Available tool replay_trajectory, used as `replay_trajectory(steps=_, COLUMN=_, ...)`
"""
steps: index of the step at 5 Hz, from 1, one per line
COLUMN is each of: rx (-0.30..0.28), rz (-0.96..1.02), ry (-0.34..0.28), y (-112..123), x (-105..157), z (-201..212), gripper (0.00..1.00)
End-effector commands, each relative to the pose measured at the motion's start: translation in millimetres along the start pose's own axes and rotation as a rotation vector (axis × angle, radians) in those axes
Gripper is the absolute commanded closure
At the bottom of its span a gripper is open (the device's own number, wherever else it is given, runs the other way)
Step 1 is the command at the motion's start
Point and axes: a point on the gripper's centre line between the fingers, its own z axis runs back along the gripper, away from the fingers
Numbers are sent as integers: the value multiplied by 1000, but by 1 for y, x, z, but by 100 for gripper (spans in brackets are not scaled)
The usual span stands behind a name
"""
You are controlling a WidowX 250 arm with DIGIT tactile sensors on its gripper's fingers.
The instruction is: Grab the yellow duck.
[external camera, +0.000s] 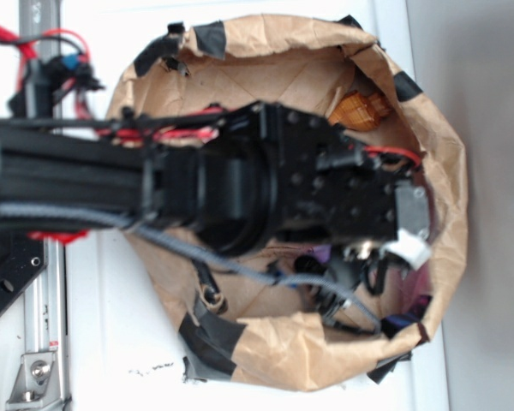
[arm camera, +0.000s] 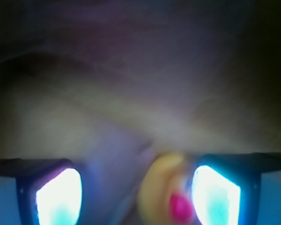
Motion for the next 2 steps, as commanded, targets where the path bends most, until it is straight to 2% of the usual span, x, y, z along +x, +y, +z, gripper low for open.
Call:
replay_trajectory(steps=1, rx=48, rz=142, ry=8, y=39, x=-18, z=18, gripper=0)
replay_trajectory(steps=2, rx=53, rz=126, ry=1, y=32, x=-21, z=24, gripper=0)
